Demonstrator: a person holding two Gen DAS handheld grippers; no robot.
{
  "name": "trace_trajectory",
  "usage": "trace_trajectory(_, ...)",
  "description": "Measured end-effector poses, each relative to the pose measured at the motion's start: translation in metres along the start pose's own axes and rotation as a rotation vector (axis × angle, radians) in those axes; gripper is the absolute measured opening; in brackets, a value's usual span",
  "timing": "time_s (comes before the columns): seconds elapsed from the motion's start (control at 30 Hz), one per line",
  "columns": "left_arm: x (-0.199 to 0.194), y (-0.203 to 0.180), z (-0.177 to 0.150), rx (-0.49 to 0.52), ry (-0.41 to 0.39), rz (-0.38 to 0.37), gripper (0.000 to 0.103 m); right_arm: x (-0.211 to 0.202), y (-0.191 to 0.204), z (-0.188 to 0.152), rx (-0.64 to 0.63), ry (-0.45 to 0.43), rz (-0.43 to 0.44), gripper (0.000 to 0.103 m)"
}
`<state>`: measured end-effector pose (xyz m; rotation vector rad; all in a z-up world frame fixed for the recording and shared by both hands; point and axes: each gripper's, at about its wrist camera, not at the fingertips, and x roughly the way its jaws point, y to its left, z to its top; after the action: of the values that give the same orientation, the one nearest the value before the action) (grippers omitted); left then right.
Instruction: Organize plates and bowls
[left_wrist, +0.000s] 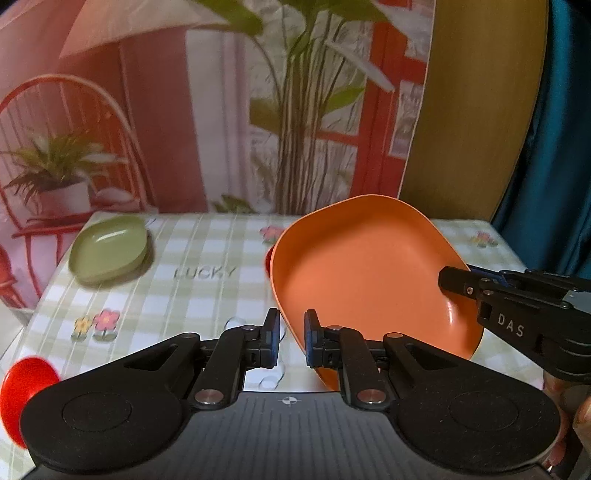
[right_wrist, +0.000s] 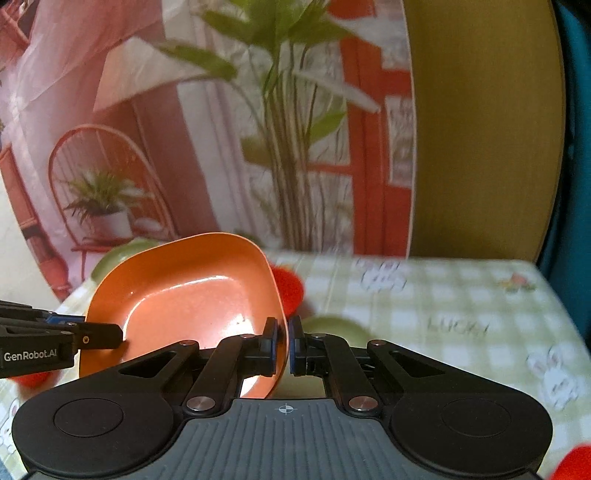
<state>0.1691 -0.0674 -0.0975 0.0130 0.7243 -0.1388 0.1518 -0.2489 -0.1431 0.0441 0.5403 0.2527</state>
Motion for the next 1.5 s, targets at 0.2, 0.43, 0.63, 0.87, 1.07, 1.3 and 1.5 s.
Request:
trace_trajectory(0.2, 0.010, -0.018, 0.018, 0.004, -0.016, -0.017, 0.015, 0.004, -0.022, 0.022, -0.038, -0.019, -0.027, 0.006)
trace_trajectory(0.43, 0.040, -0.034, 0.017, 0.008, 0.037, -0.048, 0.017, 0.022, -0.046, 0.031, -0.099, -0.005, -0.061, 0.008)
trace_trajectory(0.63, 0.067, -0.042, 0.008, 0.021, 0.115, -0.049, 0.017, 0.047, -0.065, 0.018, -0.110, 0.055, -0.063, 0.008)
trace_trajectory(0.87, 0.089, -0.045, -0.002, 0.016, 0.192, -0.049, 0.019, 0.070, -0.078, -0.002, -0.095, 0.129, -0.055, 0.008)
trace_trajectory(1.07, 0.097, -0.043, -0.006, 0.003, 0.227, -0.072, 0.019, 0.081, -0.081, -0.010, -0.100, 0.173, -0.057, 0.009)
trace_trajectory(1.3, 0.106, -0.043, -0.006, 0.004, 0.254, -0.079, 0.019, 0.089, -0.083, -0.017, -0.108, 0.211, -0.062, 0.009)
trace_trajectory(1.5, 0.111, -0.046, -0.009, 0.015, 0.271, -0.079, 0.020, 0.096, -0.083, -0.019, -0.114, 0.232, -0.066, 0.010)
